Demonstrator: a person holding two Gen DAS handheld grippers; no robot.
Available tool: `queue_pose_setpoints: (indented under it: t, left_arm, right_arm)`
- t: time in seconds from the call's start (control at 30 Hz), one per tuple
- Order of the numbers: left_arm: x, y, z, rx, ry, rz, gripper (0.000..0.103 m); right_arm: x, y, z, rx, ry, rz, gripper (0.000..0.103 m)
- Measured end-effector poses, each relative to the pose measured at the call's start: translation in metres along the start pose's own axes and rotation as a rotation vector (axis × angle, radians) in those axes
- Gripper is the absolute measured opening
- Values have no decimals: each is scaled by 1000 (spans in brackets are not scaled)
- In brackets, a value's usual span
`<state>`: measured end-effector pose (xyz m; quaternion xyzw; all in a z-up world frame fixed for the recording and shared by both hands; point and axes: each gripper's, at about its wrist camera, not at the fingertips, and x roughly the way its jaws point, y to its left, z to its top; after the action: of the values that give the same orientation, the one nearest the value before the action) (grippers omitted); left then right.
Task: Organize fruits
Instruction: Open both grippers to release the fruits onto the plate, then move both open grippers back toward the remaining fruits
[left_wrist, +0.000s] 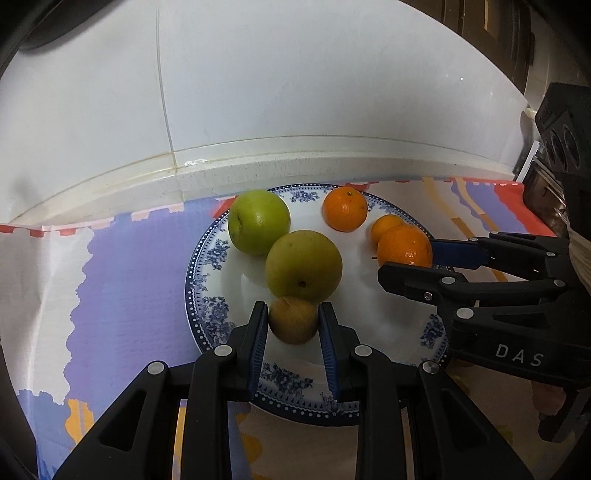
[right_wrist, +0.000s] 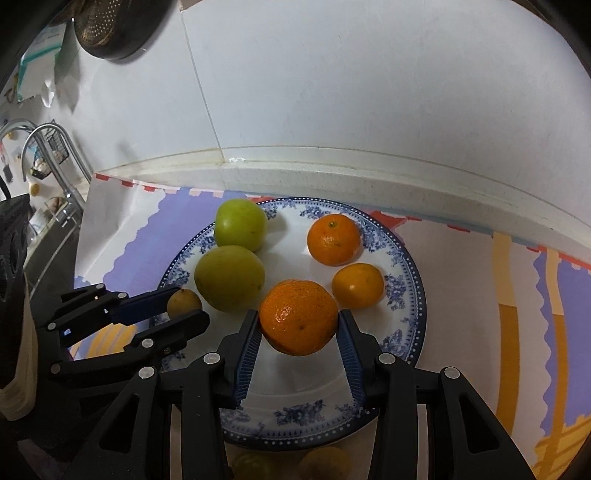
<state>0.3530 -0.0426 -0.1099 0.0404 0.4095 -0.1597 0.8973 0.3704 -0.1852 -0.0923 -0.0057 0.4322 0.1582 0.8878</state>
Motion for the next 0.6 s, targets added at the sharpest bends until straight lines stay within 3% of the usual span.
queue_pose_setpoints:
  t: [0.1, 0.27, 0.6]
  left_arm:
    - [-3, 0, 1, 1, -1, 4, 41]
    - [-17, 1, 1, -13, -13, 8, 46]
    - [-75, -9, 1, 10, -125, 30, 60]
  right_arm:
    - [-1, -1, 0, 9, 7, -8, 44]
    - [-15, -2, -1, 18, -26, -22, 49]
    - [-66, 7, -12, 25, -119, -69, 49]
